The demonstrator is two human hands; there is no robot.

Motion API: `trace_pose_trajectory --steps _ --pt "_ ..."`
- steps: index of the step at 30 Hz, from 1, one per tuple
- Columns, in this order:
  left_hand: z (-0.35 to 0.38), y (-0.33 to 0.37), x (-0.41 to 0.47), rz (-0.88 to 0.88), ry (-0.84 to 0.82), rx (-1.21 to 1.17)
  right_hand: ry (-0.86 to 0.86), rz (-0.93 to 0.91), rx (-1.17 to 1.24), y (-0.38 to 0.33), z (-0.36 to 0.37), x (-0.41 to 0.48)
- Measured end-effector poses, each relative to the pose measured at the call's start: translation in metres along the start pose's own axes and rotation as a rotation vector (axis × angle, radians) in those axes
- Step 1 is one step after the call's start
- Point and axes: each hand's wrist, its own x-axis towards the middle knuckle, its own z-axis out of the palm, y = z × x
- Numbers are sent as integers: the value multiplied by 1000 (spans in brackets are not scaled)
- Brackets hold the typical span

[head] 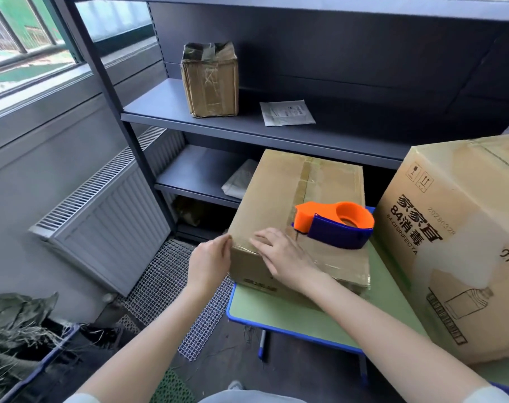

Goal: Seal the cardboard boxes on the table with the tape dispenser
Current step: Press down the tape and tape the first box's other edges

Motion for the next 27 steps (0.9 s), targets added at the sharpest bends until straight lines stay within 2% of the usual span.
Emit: trace_pose_trajectory --steps 2,6,11,14,18,22,27 --pt "3 6 -9 15 -27 -70 -61 33 56 1 0 0" --pt "7 5 -17 -103 -110 -209 -161 72 121 7 -1 -2" --pt "3 0 -20 -313 -269 -376 -160 55 139 7 -2 6" --pt "4 3 -22 -372 -366 -437 -129 71 164 5 2 9" --pt "5 6 -23 -327 -400 -414 -134 77 155 1 6 11" --pt "2 2 -20 -231 -310 -46 -173 62 142 2 5 13" --pt "-1 -6 -15 -200 -459 -263 -208 65 157 4 4 17"
